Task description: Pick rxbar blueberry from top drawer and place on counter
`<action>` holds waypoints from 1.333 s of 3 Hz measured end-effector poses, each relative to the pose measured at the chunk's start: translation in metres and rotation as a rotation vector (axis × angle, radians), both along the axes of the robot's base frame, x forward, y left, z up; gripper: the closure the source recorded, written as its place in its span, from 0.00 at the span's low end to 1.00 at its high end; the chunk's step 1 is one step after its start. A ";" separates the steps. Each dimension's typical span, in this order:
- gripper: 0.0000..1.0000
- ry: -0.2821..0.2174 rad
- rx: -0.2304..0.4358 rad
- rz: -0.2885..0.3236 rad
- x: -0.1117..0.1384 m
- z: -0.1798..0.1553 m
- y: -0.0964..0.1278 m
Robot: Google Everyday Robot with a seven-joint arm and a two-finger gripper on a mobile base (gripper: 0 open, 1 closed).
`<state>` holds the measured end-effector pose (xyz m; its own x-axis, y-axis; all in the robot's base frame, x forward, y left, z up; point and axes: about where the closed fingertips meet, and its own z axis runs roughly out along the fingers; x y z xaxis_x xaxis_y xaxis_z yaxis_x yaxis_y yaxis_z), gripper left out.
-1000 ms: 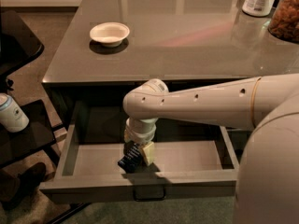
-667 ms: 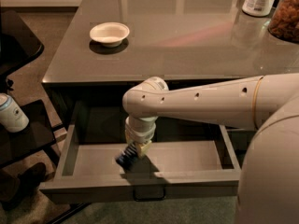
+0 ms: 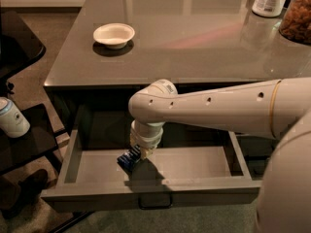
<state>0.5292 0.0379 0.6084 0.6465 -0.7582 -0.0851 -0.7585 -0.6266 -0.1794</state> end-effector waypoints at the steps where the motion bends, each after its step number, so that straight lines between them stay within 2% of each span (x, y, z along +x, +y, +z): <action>1: 1.00 -0.030 0.012 -0.005 -0.001 0.015 -0.006; 3: 1.00 -0.115 0.061 0.015 -0.004 0.079 -0.031; 4: 1.00 -0.164 0.099 0.050 -0.007 0.120 -0.050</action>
Offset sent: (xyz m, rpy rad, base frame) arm -0.0035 -0.0314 0.0759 0.0397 -0.1265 -0.0007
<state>0.5223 -0.0116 0.7282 0.6942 -0.7182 -0.0485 -0.6827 -0.6356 -0.3604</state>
